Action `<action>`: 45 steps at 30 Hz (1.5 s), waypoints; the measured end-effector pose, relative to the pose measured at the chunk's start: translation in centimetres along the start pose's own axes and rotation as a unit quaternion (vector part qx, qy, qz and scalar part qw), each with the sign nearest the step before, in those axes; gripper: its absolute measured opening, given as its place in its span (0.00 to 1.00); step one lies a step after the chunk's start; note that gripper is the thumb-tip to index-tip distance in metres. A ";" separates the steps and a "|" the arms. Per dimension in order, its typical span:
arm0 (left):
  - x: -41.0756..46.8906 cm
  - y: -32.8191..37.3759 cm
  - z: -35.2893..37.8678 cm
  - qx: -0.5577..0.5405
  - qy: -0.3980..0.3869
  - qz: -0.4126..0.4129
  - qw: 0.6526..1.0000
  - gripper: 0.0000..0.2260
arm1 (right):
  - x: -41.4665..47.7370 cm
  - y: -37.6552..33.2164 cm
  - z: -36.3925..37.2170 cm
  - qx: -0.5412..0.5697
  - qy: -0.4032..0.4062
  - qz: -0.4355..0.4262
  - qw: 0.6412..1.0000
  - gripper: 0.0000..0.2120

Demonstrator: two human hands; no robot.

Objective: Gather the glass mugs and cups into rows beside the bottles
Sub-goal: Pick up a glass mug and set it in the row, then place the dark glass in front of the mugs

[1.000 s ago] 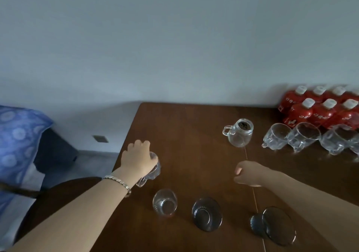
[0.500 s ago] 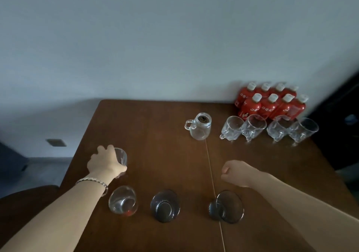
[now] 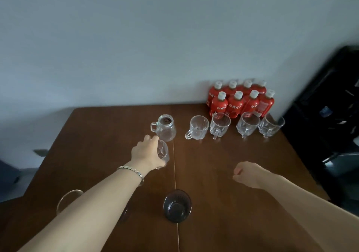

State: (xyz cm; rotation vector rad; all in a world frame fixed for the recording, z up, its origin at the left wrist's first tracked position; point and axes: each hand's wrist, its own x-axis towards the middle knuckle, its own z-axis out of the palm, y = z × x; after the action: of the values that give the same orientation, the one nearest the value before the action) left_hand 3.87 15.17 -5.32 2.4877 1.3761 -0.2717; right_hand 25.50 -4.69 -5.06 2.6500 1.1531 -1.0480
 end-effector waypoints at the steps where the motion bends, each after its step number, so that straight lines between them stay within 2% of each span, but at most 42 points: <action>1: 0.3 0.9 0.3 0.007 -0.005 0.000 1.000 0.33 | 0.3 0.7 -0.1 0.001 -0.001 -0.003 1.000 0.14; 10: 2.5 4.5 2.8 0.027 -0.029 -0.035 0.999 0.32 | 3.2 5.2 -0.7 -0.003 -0.032 -0.027 0.999 0.15; 17: 1.0 5.2 3.0 0.029 -0.034 -0.059 0.997 0.35 | 4.0 6.6 -1.3 -0.023 -0.048 -0.044 0.998 0.16; 19: -0.1 5.3 2.6 0.042 -0.026 -0.052 0.997 0.33 | 3.9 6.3 -1.4 -0.031 -0.051 -0.057 0.997 0.16; 23: -3.3 4.9 1.1 0.043 -0.011 -0.045 0.998 0.21 | 2.3 3.6 -1.1 -0.044 -0.059 -0.111 0.991 0.16; 25: -5.3 4.1 0.2 0.022 -0.011 -0.056 0.998 0.19 | 0.8 1.3 -0.4 -0.040 -0.064 -0.148 0.986 0.17; 28: -7.9 2.2 -0.8 0.001 -0.001 -0.082 0.997 0.18 | -1.5 -2.8 1.5 -0.028 -0.058 -0.208 0.976 0.24; 32: -10.2 -1.2 -1.5 0.011 -0.001 -0.097 0.995 0.16 | -3.9 -8.2 5.1 -0.064 -0.031 -0.262 0.962 0.46; 35: -11.0 -3.1 -1.6 0.019 -0.023 -0.107 0.994 0.16 | -4.4 -10.7 7.7 -0.117 -0.031 -0.249 0.961 0.53; 39: -10.7 -3.8 -1.1 0.019 -0.044 -0.085 0.995 0.16 | -4.3 -11.1 9.4 -0.072 -0.039 -0.194 0.978 0.46; 45: -8.8 -2.1 0.2 0.016 -0.088 -0.019 0.996 0.16 | -3.3 -9.2 7.8 -0.029 0.003 -0.105 0.994 0.41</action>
State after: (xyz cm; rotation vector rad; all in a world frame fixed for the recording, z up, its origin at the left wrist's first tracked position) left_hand -2.59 9.14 -3.19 2.3997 1.3565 -0.5113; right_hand 13.39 -2.58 -7.20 2.5334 1.4666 -1.0188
